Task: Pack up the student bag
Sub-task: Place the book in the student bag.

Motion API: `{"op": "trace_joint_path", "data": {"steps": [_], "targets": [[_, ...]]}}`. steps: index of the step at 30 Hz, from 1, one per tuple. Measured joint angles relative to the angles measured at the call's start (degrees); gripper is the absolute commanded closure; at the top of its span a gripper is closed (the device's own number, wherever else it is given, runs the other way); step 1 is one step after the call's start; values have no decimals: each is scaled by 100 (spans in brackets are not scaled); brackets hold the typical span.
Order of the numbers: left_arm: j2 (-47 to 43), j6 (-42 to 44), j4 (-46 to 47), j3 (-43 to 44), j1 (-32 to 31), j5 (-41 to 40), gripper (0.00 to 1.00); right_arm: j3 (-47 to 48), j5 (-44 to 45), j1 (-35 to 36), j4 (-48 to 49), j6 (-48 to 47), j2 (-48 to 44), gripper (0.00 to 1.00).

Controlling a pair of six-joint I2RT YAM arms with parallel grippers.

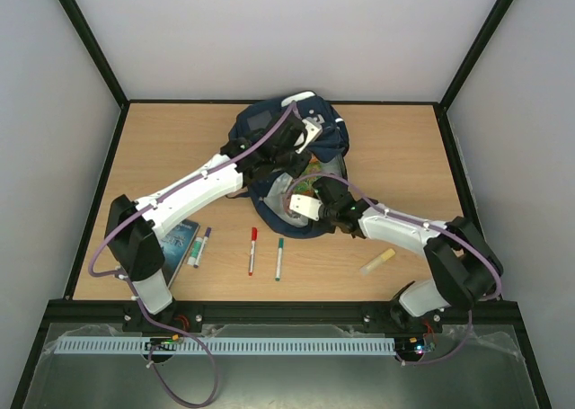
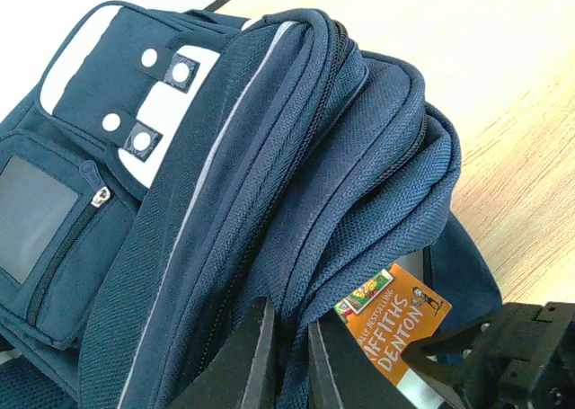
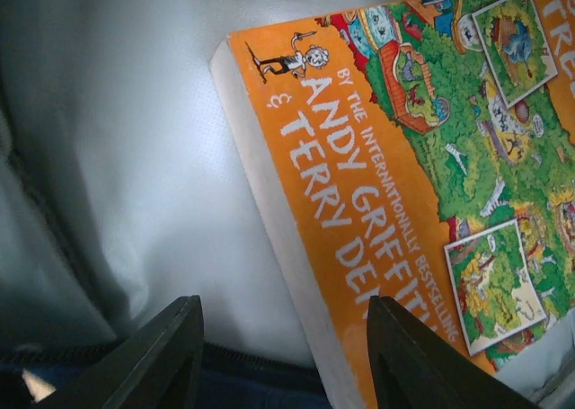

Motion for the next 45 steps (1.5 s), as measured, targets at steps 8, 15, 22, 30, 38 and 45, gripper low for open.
{"op": "trace_joint_path", "data": {"steps": [8, 15, 22, 30, 38, 45], "targets": [[2, 2, -85, 79, 15, 57, 98, 15, 378, 37, 772, -271, 575, 55], [2, 2, -85, 94, 42, 92, 98, 17, 1003, 68, 1910, -356, 1110, 61], [2, 0, -162, 146, 48, 142, 98, 116, 1473, 68, 2973, -334, 1679, 62], [2, 0, -190, 153, 48, 168, 98, 146, 2000, 70, 4103, -625, 2284, 62], [2, -2, -201, 153, 48, 157, 92, 155, 2061, 57, 4157, -621, 2299, 55], [2, -122, -98, 238, 105, 138, 60, -203, 1071, 232, 2507, -490, 1012, 49]]}}
